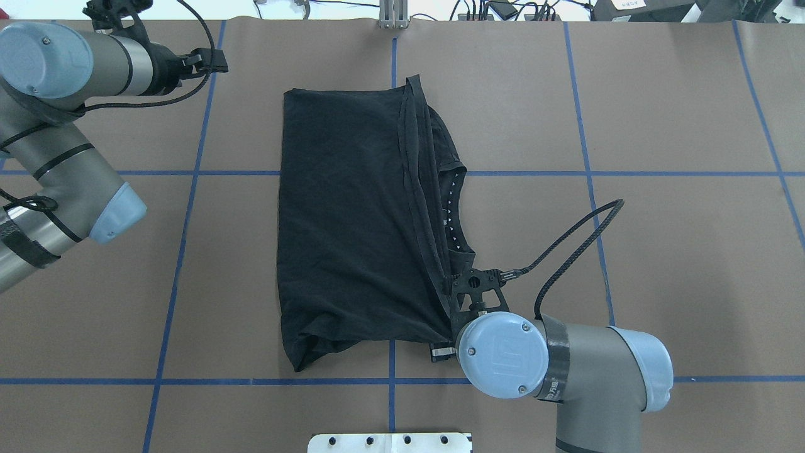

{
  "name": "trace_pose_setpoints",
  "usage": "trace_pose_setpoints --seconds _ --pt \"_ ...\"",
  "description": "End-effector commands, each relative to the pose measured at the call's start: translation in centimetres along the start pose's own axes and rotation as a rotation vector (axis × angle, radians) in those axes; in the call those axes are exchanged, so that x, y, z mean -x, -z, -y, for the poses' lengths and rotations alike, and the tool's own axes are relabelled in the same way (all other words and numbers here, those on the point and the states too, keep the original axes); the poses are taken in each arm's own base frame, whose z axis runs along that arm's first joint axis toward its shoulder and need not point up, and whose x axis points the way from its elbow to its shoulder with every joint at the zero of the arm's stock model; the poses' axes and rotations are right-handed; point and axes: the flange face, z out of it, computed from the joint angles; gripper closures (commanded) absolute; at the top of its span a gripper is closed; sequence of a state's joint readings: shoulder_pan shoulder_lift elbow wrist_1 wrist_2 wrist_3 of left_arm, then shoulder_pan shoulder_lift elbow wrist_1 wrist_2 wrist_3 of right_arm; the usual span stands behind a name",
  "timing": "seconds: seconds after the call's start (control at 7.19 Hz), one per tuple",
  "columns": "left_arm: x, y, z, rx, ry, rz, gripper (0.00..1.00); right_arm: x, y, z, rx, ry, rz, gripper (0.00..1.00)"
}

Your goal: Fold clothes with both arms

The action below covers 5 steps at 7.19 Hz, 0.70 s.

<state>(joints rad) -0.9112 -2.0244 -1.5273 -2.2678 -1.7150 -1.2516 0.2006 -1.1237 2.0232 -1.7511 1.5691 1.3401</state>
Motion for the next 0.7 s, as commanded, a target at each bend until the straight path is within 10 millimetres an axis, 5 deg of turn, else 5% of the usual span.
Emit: trace_pose_setpoints --seconds 0.0,0.42,0.56 --pt "0.0 0.1 0.0 0.0 0.0 0.0 0.01 0.1 0.7 1.2 -0.053 -0.294 0.044 0.21" --pt "-0.1 0.2 0.0 -0.001 0.0 -0.003 0.01 1.8 -5.1 1.5 -0.088 -0.686 0.145 0.25" --pt "-0.4 0.5 0.0 -0.003 -0.001 -0.009 0.01 2.2 -4.8 1.7 -0.089 -0.693 0.156 0.26"
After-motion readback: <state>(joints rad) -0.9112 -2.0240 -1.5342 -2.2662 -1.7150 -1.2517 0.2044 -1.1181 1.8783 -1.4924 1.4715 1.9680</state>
